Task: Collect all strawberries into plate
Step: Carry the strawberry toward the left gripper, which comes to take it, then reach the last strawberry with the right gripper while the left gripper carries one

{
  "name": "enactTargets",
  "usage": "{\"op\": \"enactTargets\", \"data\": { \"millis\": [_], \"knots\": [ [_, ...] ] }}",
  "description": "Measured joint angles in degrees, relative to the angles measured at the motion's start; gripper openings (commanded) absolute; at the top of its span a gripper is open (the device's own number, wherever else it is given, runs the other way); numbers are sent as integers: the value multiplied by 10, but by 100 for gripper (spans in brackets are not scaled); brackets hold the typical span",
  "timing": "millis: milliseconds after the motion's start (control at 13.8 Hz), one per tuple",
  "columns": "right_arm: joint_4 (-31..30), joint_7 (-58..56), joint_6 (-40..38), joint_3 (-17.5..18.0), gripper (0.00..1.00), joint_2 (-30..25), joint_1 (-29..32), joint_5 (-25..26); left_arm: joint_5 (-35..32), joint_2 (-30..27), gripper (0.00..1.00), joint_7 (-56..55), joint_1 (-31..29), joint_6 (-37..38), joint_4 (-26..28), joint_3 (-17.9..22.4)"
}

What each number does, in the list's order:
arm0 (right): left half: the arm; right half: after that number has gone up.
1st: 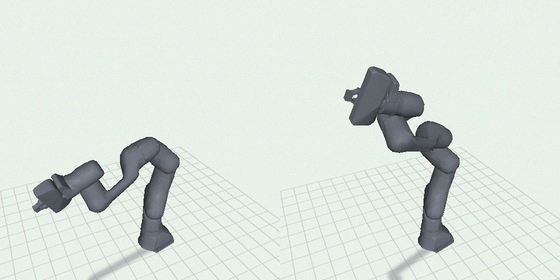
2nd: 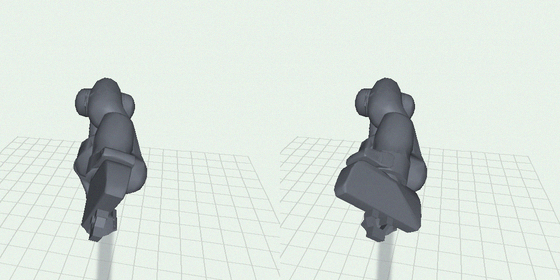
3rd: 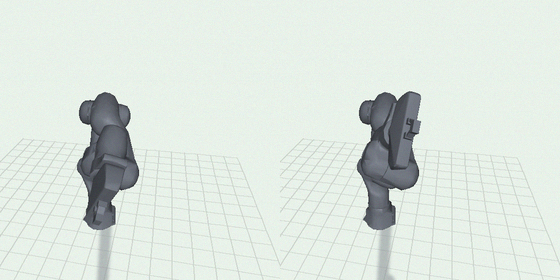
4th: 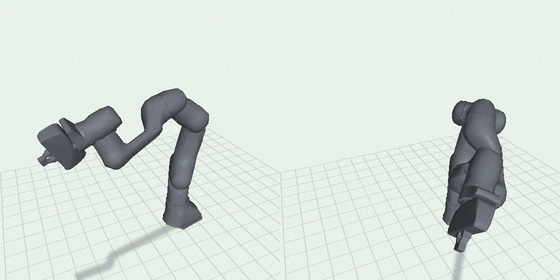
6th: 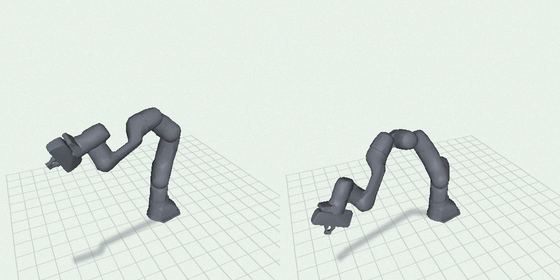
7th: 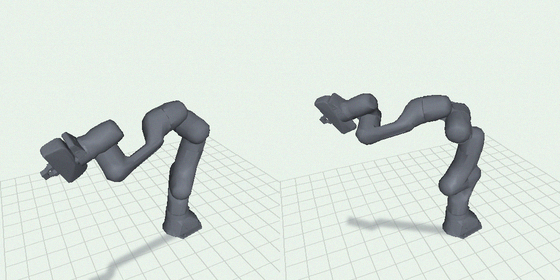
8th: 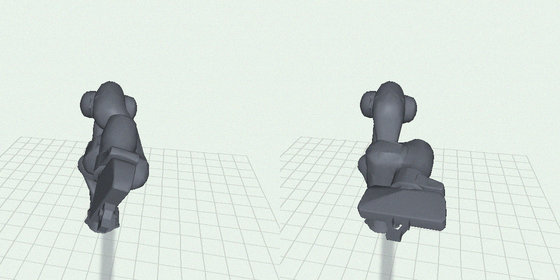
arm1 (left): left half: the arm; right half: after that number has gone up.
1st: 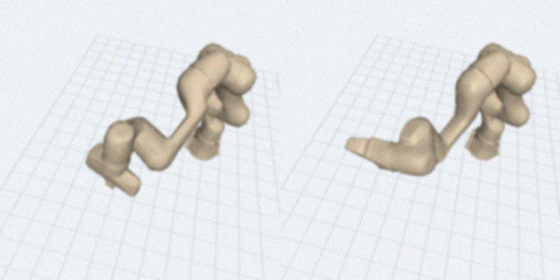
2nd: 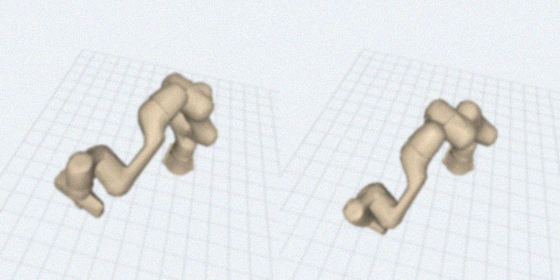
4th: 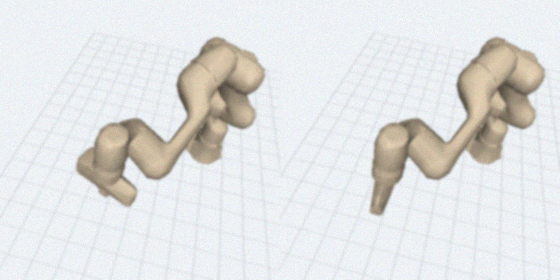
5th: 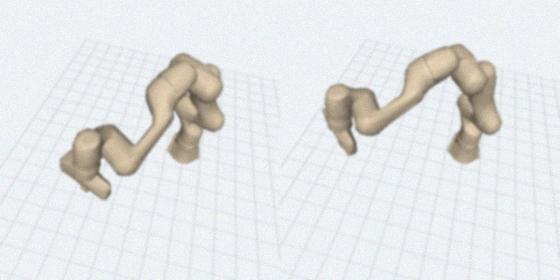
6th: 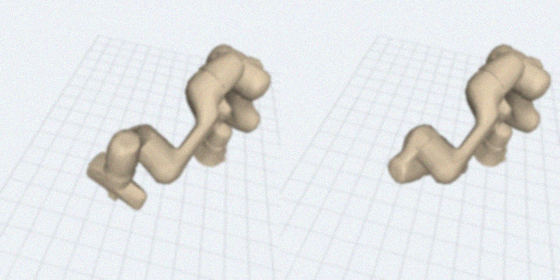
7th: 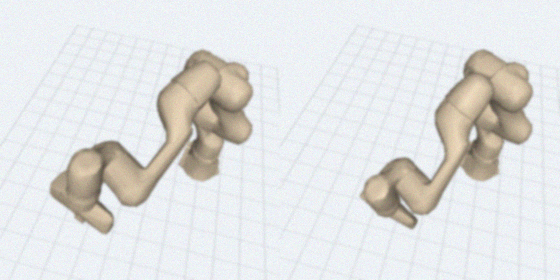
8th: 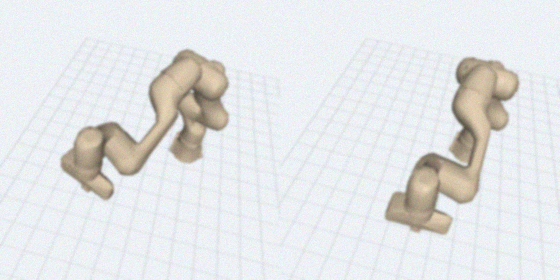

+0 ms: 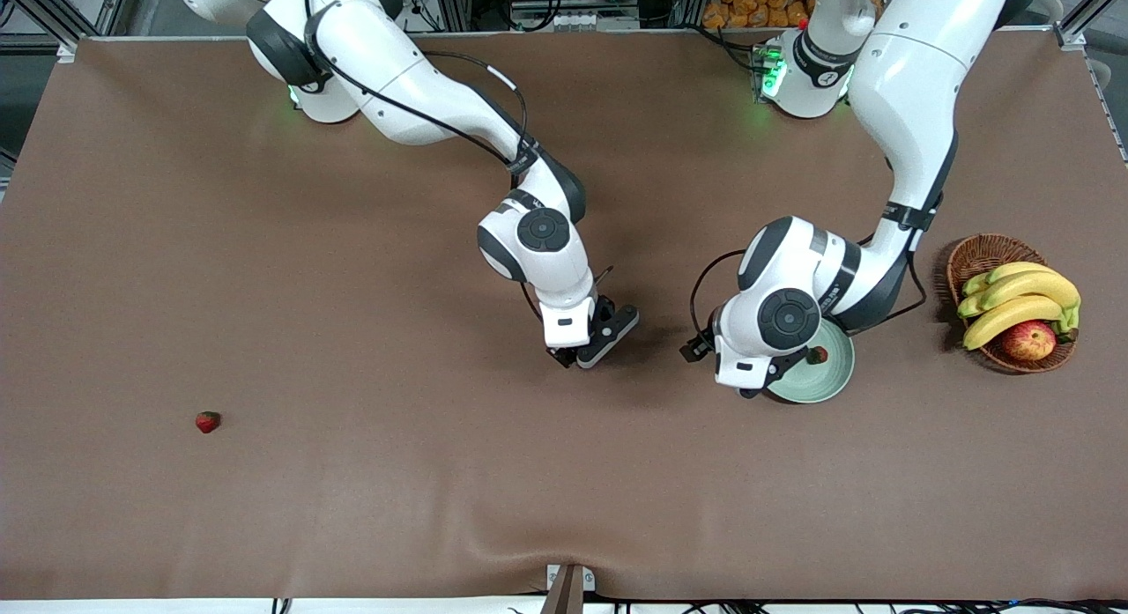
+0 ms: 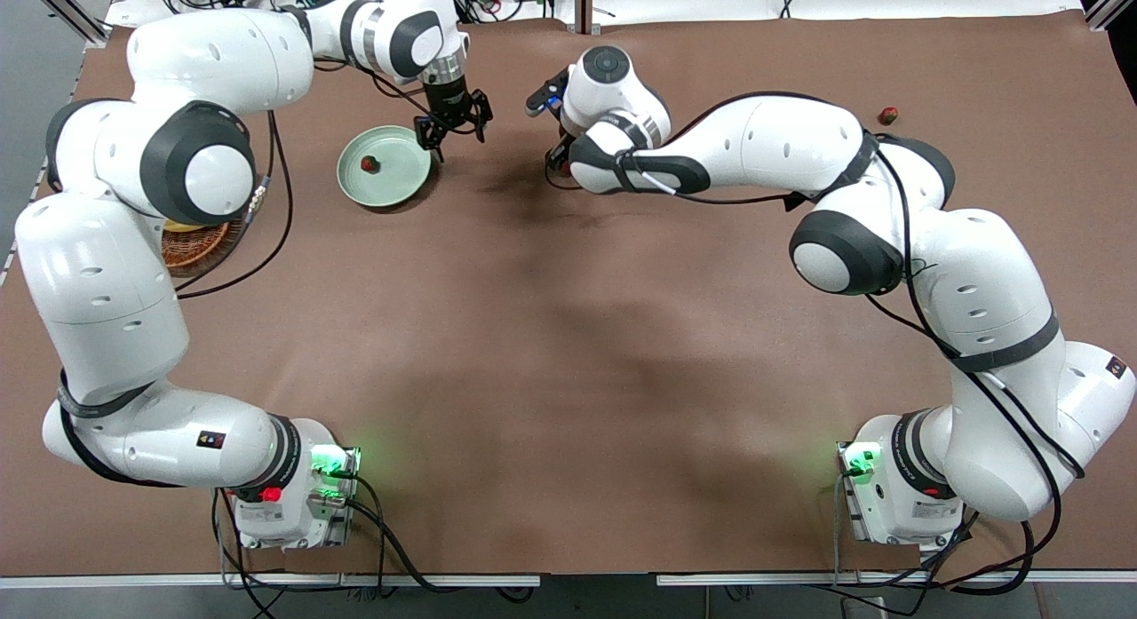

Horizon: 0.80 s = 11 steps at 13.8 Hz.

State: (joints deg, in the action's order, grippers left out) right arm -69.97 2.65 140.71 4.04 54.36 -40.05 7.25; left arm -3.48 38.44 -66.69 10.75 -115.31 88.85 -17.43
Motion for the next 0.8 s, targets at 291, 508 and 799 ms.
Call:
{"op": "enactTargets", "data": {
  "millis": [291,508,799],
  "knots": [
    [4,5,-84,-7,100,-50,18,-2,3,24,100,-111,40,-46,-24,-1],
    [4,5,-128,-12,100,-70,86,-2,3,52,100,-207,71,-111,-44,-1],
    [4,1,-185,-14,100,-83,206,-2,3,95,100,-309,105,-222,-52,-1]
  ]
}}
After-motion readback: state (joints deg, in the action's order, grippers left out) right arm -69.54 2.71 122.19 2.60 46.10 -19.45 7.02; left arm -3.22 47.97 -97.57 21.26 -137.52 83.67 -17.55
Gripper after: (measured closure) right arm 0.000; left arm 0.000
